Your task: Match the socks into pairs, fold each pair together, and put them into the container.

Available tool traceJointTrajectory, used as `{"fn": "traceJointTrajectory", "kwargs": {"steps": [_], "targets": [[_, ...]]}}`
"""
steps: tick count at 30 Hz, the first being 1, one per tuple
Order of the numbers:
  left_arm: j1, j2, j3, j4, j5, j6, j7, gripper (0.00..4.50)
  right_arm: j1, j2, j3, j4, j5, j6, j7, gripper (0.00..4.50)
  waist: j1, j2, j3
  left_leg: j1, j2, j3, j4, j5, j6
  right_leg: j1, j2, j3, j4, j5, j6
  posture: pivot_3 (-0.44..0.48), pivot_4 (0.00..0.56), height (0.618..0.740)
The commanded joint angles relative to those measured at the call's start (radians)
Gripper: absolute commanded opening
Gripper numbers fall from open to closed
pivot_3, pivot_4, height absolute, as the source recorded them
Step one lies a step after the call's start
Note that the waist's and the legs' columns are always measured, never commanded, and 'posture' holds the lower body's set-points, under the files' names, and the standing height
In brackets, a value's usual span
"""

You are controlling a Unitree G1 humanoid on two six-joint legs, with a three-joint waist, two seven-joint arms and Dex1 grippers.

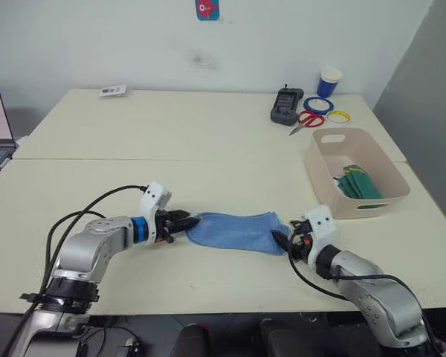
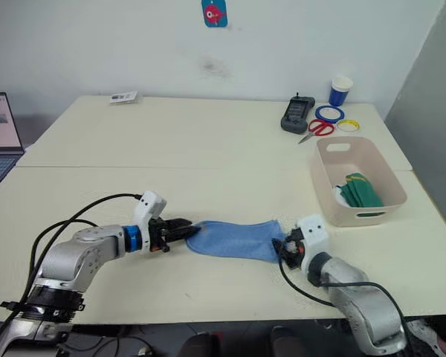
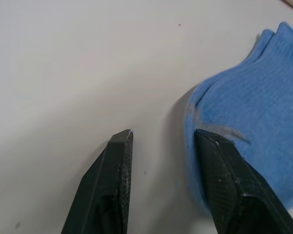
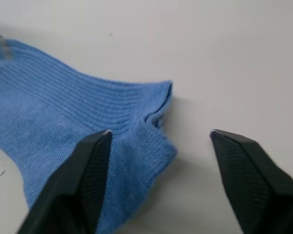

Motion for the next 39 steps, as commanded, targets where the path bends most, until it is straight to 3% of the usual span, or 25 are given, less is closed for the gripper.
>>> {"fn": "traceJointTrajectory", "kwargs": {"steps": [1,2,4,7,9,17,18,24,30,35,39], "targets": [[-0.033,0.034,0.088,-0.056,-0.034,-0.019,-0.037,1.93,-0.007,-0.008,-0.025,-0.128,0.022,-0.058,0.039,4.38,0.002,0.000,0.000,0.000,0.000,-0.001,0.000,0.000,0.000,0.000,0.000,-0.001,0.000,0.000,0.000,0.000,0.150,0.732],[-0.062,0.030,0.102,-0.067,-0.076,0.019,-0.055,1.93,-0.022,-0.021,0.005,-0.133,-0.010,-0.083,0.048,4.38,0.004,0.000,0.000,0.000,0.000,-0.001,0.000,0.000,0.000,0.000,0.000,-0.002,0.000,0.000,0.000,0.000,0.150,0.732],[-0.099,0.020,0.108,-0.084,-0.122,0.056,-0.094,1.51,-0.048,-0.027,0.053,-0.119,-0.043,-0.116,0.070,4.42,0.010,0.000,0.000,-0.001,0.000,0.000,0.000,0.000,0.000,0.000,0.000,-0.003,0.000,0.000,0.000,0.000,0.150,0.732],[-0.122,0.017,-0.005,-0.140,-0.082,0.043,-0.163,0.70,-0.091,-0.013,0.121,-0.014,-0.093,-0.147,0.079,3.80,0.011,-0.001,0.000,-0.001,-0.002,0.001,0.000,0.000,0.000,0.001,0.000,-0.001,-0.001,0.000,0.000,0.000,0.150,0.732],[-0.132,-0.008,-0.092,-0.165,-0.024,-0.023,-0.197,0.01,-0.138,0.002,0.163,0.073,-0.125,-0.165,0.091,3.07,0.011,0.000,0.000,-0.001,-0.003,0.001,0.001,0.000,0.000,0.001,0.000,0.001,-0.002,0.000,0.000,0.000,0.150,0.732],[-0.188,-0.144,-0.284,0.035,0.204,-0.256,-0.186,0.00,-0.238,0.074,0.262,0.298,-0.217,-0.208,0.114,0.18,0.011,0.000,0.000,-0.002,-0.003,0.002,0.001,0.000,0.000,0.000,0.003,-0.002,-0.001,0.000,0.000,0.000,0.150,0.732],[-0.192,-0.147,-0.290,0.072,0.229,-0.275,-0.183,0.00,-0.238,0.075,0.268,0.312,-0.232,-0.202,0.109,0.06,0.010,0.000,0.000,-0.002,-0.003,0.002,0.001,0.000,0.000,0.000,0.003,-0.002,0.000,0.000,0.000,0.000,0.150,0.732],[-0.174,-0.122,-0.308,0.228,0.322,-0.343,-0.175,0.00,-0.176,0.039,0.176,0.309,-0.266,-0.173,0.077,0.06,0.011,0.000,-0.002,-0.001,-0.001,0.001,0.001,0.000,0.000,0.001,0.004,-0.002,0.000,0.000,0.000,0.000,0.150,0.732],[-0.143,-0.122,-0.281,0.238,0.316,-0.340,-0.167,0.00,-0.091,-0.025,0.055,0.252,-0.238,-0.169,0.101,0.06,0.005,0.001,-0.007,0.010,-0.001,0.002,0.001,0.000,0.000,0.012,0.001,0.001,-0.001,0.000,0.000,0.000,0.150,0.732],[-0.151,-0.153,-0.194,0.074,0.184,-0.304,-0.216,0.00,-0.080,0.006,0.032,0.150,-0.189,-0.274,0.142,0.06,-0.009,0.002,-0.005,0.013,-0.001,0.001,0.000,0.000,0.000,0.014,0.004,-0.001,-0.001,0.000,0.000,0.000,0.150,0.732],[-0.206,-0.148,-0.189,-0.020,0.163,-0.237,-0.225,0.00,-0.150,0.053,0.123,0.155,-0.221,-0.266,0.144,0.06,-0.007,0.001,-0.005,0.008,-0.001,0.000,0.000,0.000,0.000,0.011,0.005,-0.003,-0.001,0.000,0.000,0.000,0.150,0.732]]}}
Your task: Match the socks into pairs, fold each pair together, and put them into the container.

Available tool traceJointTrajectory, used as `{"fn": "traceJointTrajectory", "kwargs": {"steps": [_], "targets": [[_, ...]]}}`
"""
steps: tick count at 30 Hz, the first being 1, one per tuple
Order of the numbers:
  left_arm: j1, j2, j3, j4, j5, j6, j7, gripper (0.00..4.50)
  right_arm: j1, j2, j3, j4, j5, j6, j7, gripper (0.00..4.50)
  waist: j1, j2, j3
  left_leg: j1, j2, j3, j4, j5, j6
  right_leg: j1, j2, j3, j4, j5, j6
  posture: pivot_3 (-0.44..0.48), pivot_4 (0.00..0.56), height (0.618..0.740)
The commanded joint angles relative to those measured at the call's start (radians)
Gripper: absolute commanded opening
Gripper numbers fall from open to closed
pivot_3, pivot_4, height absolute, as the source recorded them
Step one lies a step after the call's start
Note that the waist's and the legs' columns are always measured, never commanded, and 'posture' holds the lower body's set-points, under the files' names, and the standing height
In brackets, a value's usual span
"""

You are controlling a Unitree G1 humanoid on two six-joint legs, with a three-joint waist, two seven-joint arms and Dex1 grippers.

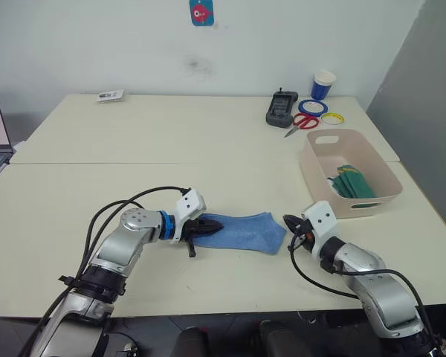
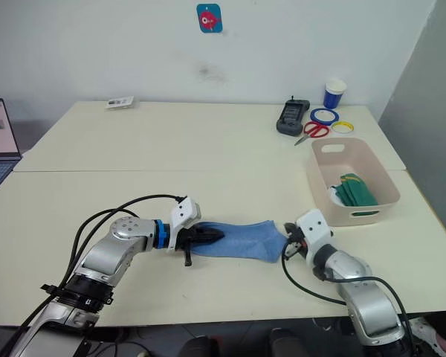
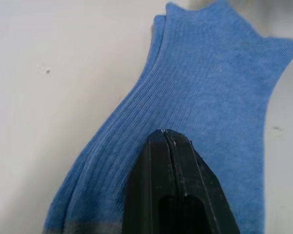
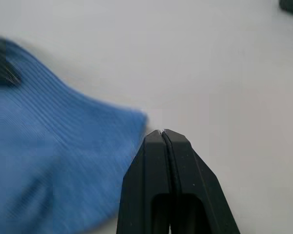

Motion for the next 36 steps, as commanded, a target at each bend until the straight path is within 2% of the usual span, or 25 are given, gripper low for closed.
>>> {"fn": "traceJointTrajectory", "kwargs": {"steps": [1,6,11,17,22,25,28,32,36], "targets": [[-0.052,0.014,0.012,-0.077,-0.001,0.011,-0.022,0.00,-0.069,0.045,0.073,-0.008,-0.018,-0.008,0.002,0.06,0.000,0.000,0.000,0.000,0.000,0.000,0.000,0.000,0.000,0.000,0.000,0.001,0.000,0.000,0.000,0.000,0.150,0.732],[-0.044,0.025,-0.034,0.038,0.102,-0.087,-0.018,0.00,-0.109,0.076,0.168,0.095,-0.052,0.022,0.026,0.06,0.002,0.000,0.000,0.000,0.000,0.000,0.000,0.000,0.000,0.000,-0.001,0.002,-0.001,0.000,0.000,0.000,0.150,0.732],[-0.041,0.023,-0.044,0.155,0.185,-0.147,0.032,0.00,-0.079,0.065,0.179,0.118,-0.063,0.049,0.033,0.06,0.007,0.000,0.000,-0.002,0.000,0.000,0.000,0.000,0.000,-0.002,-0.002,0.002,-0.001,0.000,0.000,0.000,0.150,0.732],[-0.027,0.026,-0.031,0.175,0.188,-0.189,0.033,0.00,0.037,-0.032,0.107,0.023,-0.054,0.079,0.059,0.06,0.010,0.000,-0.001,0.002,0.000,0.001,0.000,0.000,0.000,0.001,-0.004,0.002,-0.001,0.000,0.000,0.000,0.150,0.732],[-0.056,0.030,-0.005,0.070,0.111,-0.250,-0.074,0.00,0.052,-0.002,-0.004,-0.142,0.063,0.095,0.070,0.06,0.008,0.000,0.000,0.000,0.000,0.001,0.000,0.000,0.000,-0.001,-0.003,0.002,0.000,0.000,0.000,0.000,0.150,0.732],[-0.079,0.020,-0.005,0.024,0.085,-0.214,-0.109,0.00,0.059,0.010,-0.041,-0.191,0.103,0.126,0.059,0.06,0.013,0.000,0.000,-0.001,0.000,0.001,0.000,0.000,0.000,-0.002,-0.002,0.001,0.000,0.000,0.000,0.000,0.150,0.732],[-0.092,-0.006,-0.035,0.034,0.111,-0.225,-0.109,0.00,0.077,0.051,-0.094,-0.213,0.147,0.150,0.019,0.06,0.017,0.000,0.000,-0.001,0.000,0.001,0.000,0.000,0.000,-0.001,-0.002,0.001,-0.001,0.000,0.000,0.000,0.150,0.732],[-0.101,-0.024,-0.077,0.162,0.193,-0.320,-0.096,0.00,0.108,0.076,-0.111,-0.219,0.176,0.187,-0.009,1.22,0.016,0.000,0.000,-0.001,-0.001,0.001,0.000,0.000,0.000,-0.001,-0.003,0.003,-0.001,0.000,0.000,0.000,0.150,0.732],[-0.097,-0.028,-0.109,0.288,0.247,-0.417,-0.115,0.00,0.136,0.118,-0.130,-0.161,0.158,0.167,-0.080,2.71,0.016,0.000,0.000,-0.001,-0.001,0.001,0.000,0.000,0.000,-0.001,-0.003,0.001,-0.001,0.000,0.000,0.000,0.150,0.732]]}}
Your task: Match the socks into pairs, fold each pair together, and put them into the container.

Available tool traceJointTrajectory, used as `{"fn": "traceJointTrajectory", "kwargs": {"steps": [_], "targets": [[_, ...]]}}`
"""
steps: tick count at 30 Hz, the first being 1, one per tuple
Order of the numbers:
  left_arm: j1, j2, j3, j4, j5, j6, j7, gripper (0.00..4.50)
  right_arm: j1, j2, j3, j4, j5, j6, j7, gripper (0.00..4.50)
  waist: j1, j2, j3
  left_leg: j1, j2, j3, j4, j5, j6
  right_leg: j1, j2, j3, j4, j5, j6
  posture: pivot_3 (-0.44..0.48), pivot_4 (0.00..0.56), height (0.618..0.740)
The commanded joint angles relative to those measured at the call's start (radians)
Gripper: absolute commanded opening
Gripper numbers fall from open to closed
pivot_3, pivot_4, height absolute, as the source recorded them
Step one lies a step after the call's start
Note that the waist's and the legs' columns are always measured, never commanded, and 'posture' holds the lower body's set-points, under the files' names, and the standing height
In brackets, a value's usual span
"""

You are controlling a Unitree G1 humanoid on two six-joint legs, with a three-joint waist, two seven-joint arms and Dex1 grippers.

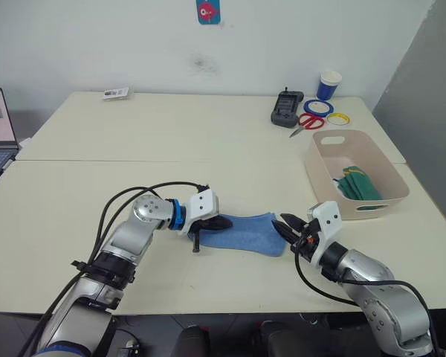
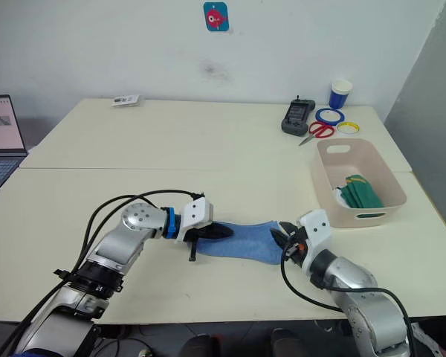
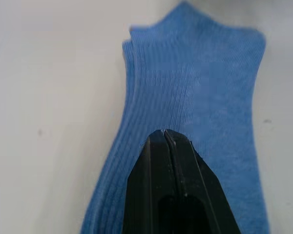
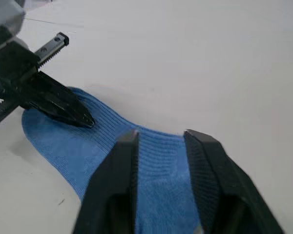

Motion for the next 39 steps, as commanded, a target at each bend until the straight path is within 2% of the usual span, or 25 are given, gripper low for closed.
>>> {"fn": "traceJointTrajectory", "kwargs": {"steps": [1,11,15,21,25,30,34,39], "targets": [[0.005,0.006,-0.020,0.047,0.038,-0.044,-0.021,0.00,0.008,0.013,-0.023,0.006,-0.006,-0.024,-0.036,3.00,0.000,0.001,0.000,0.001,0.000,0.000,0.000,0.000,0.000,0.000,0.000,0.000,0.000,0.000,0.000,0.000,0.150,0.732],[0.025,0.018,-0.006,0.034,0.035,-0.039,-0.030,0.00,-0.006,0.015,0.054,0.125,-0.039,0.015,-0.050,3.00,-0.004,0.001,0.000,0.001,0.000,0.001,0.000,0.000,0.000,0.001,0.000,0.000,0.000,0.000,0.000,0.000,0.150,0.732],[0.034,0.019,0.001,0.023,0.032,-0.033,-0.024,0.00,-0.027,0.030,0.068,0.139,-0.029,0.026,-0.048,2.12,-0.004,0.001,0.000,0.001,0.000,0.000,0.000,0.000,0.000,0.001,0.001,0.000,0.001,0.000,0.000,0.000,0.150,0.732],[0.052,0.022,0.021,-0.003,0.019,-0.012,-0.012,0.00,-0.034,0.054,0.030,0.123,0.006,0.027,-0.046,0.02,-0.004,0.001,0.000,0.001,0.001,0.000,0.000,0.000,0.000,0.001,0.001,0.000,0.000,0.000,0.000,0.000,0.150,0.732],[0.041,0.001,0.065,-0.083,-0.037,0.100,0.022,0.00,-0.050,0.033,-0.019,0.085,0.037,0.044,-0.042,0.02,-0.004,0.001,0.000,0.001,0.001,0.000,0.000,0.000,0.000,0.001,0.000,0.000,0.000,0.000,0.000,0.000,0.150,0.732],[0.044,-0.041,0.068,-0.172,-0.066,0.200,0.066,0.00,-0.112,-0.003,-0.066,0.021,0.115,0.134,-0.024,0.02,-0.001,0.001,0.001,0.000,0.001,0.000,0.000,0.000,0.000,0.000,0.000,0.000,0.000,0.000,0.000,0.000,0.150,0.732],[0.062,-0.055,0.042,-0.158,-0.026,0.204,0.098,0.00,-0.197,0.009,-0.060,-0.031,0.194,0.277,-0.054,0.02,-0.004,0.001,0.001,0.000,0.000,-0.001,0.000,0.000,0.000,0.000,0.000,0.001,0.000,0.000,0.000,0.000,0.150,0.732],[0.077,-0.051,0.035,-0.099,0.015,0.191,0.133,0.00,-0.292,0.092,-0.058,-0.015,0.292,0.449,-0.099,0.02,-0.003,0.001,0.000,0.000,0.001,-0.001,-0.001,0.000,0.000,0.000,0.002,-0.001,0.000,0.000,0.000,0.000,0.150,0.732]]}}
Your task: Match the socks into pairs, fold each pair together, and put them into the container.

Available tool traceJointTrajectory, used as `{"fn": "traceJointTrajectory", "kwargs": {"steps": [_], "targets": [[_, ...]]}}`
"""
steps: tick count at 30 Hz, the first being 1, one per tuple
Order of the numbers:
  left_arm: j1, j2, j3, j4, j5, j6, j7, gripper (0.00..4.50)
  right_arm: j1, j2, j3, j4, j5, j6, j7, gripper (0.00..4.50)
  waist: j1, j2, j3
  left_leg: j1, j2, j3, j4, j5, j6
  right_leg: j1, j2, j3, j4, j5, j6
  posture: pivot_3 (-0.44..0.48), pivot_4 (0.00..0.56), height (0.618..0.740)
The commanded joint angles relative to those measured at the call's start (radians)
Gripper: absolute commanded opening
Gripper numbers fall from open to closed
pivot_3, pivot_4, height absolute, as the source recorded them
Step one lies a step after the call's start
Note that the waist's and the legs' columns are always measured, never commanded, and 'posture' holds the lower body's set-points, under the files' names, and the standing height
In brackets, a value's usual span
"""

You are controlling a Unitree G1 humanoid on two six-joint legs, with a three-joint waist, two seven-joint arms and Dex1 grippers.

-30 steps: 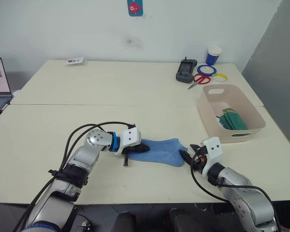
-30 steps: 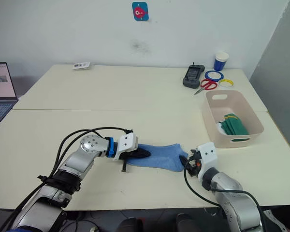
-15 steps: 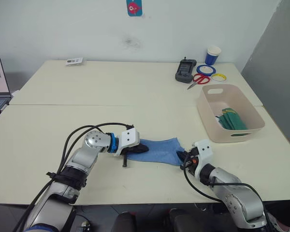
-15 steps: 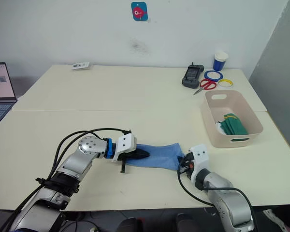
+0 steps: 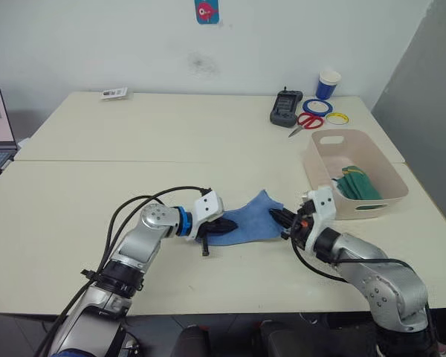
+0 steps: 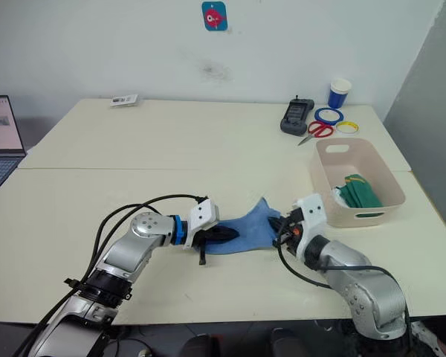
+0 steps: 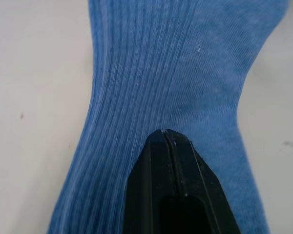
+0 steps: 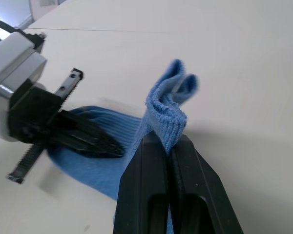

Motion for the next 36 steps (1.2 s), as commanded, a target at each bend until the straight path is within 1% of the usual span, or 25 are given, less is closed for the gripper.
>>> {"fn": "traceJointTrajectory", "kwargs": {"steps": [1,4,6,8,10,12,14,17,19,26,30,33,36], "targets": [[0.014,0.008,0.003,0.019,0.022,0.006,0.021,0.00,-0.062,0.062,-0.003,-0.009,0.079,0.094,-0.031,0.02,-0.001,0.000,0.000,0.000,0.000,0.000,0.000,0.000,0.000,0.000,0.000,0.000,0.000,0.000,0.000,0.000,0.150,0.732],[0.015,0.030,0.037,-0.038,-0.025,0.038,-0.006,0.00,-0.109,0.109,0.018,0.042,0.070,0.112,-0.056,0.02,-0.003,0.000,0.000,0.000,0.000,-0.001,0.000,0.000,0.000,0.000,-0.001,0.001,0.000,0.000,0.000,0.000,0.150,0.732],[0.017,0.066,0.064,-0.101,-0.073,0.073,-0.049,0.00,-0.125,0.116,0.042,0.076,0.054,0.102,-0.056,0.02,-0.007,0.000,0.000,0.000,0.000,0.000,0.000,0.000,0.000,0.000,-0.001,0.002,0.000,0.000,0.000,0.000,0.150,0.732],[0.019,0.107,0.091,-0.171,-0.134,0.160,-0.089,0.00,-0.131,0.114,0.053,0.099,0.048,0.093,-0.052,0.02,-0.006,0.000,0.000,-0.001,0.000,-0.001,0.000,0.000,0.000,-0.001,-0.001,0.002,0.000,0.000,0.000,0.000,0.150,0.732],[0.029,0.169,0.098,-0.203,-0.145,0.186,-0.131,0.00,-0.144,0.113,0.061,0.114,0.052,0.090,-0.044,0.02,-0.006,0.000,0.000,-0.005,0.001,-0.001,0.000,0.000,0.000,-0.006,-0.002,0.002,0.000,0.000,0.000,0.000,0.150,0.732],[0.047,0.196,0.085,-0.174,-0.104,0.146,-0.117,0.00,-0.161,0.112,0.070,0.128,0.055,0.088,-0.037,0.02,-0.006,0.000,0.000,-0.010,0.000,-0.001,0.000,0.000,0.000,-0.011,-0.002,0.002,0.000,0.000,0.000,0.000,0.150,0.732],[0.063,0.199,0.065,-0.146,-0.070,0.112,-0.095,0.00,-0.179,0.114,0.084,0.145,0.059,0.089,-0.027,0.02,-0.005,0.000,0.000,-0.010,0.000,-0.001,0.000,0.000,0.000,-0.011,-0.002,0.002,0.000,0.000,0.000,0.000,0.150,0.732],[0.077,0.183,0.053,-0.125,-0.046,0.092,-0.075,0.00,-0.200,0.120,0.101,0.172,0.061,0.091,-0.015,0.02,-0.005,0.000,0.000,-0.010,0.000,-0.001,0.000,0.000,0.000,-0.011,-0.003,0.002,0.000,0.000,0.000,0.000,0.150,0.732],[0.088,0.174,0.049,-0.110,-0.038,0.085,-0.065,0.00,-0.221,0.125,0.135,0.208,0.050,0.083,-0.001,0.02,-0.002,0.000,0.000,-0.010,0.000,-0.001,0.000,0.000,0.000,-0.011,-0.003,0.001,0.000,0.000,0.000,0.000,0.150,0.732],[0.084,0.175,0.063,-0.097,-0.046,0.081,-0.068,0.00,-0.280,0.154,0.245,0.382,-0.027,-0.013,0.037,0.02,0.000,0.000,0.000,-0.010,0.000,0.000,0.001,0.000,0.000,-0.010,-0.003,0.000,0.000,0.000,0.000,0.000,0.150,0.732],[0.085,0.177,0.086,-0.106,-0.066,0.108,-0.062,0.00,-0.308,0.170,0.253,0.426,-0.037,-0.039,0.062,0.02,0.001,0.000,0.000,-0.010,0.000,0.000,0.001,0.000,0.000,-0.010,-0.003,0.000,0.001,0.000,0.000,0.000,0.150,0.732],[0.078,0.191,0.132,-0.117,-0.106,0.172,-0.049,0.00,-0.319,0.158,0.263,0.408,-0.046,-0.042,0.074,0.73,0.001,0.000,0.000,-0.010,0.001,-0.001,0.001,0.000,0.000,-0.010,-0.003,0.000,0.001,0.000,0.000,0.000,0.150,0.732],[0.059,0.211,0.199,-0.095,-0.152,0.253,-0.030,0.00,-0.325,0.114,0.296,0.344,-0.053,-0.039,0.111,1.78,0.000,0.000,0.000,-0.010,0.001,-0.001,0.001,0.000,0.000,-0.010,-0.003,0.000,0.001,0.000,0.000,0.000,0.150,0.732]]}}
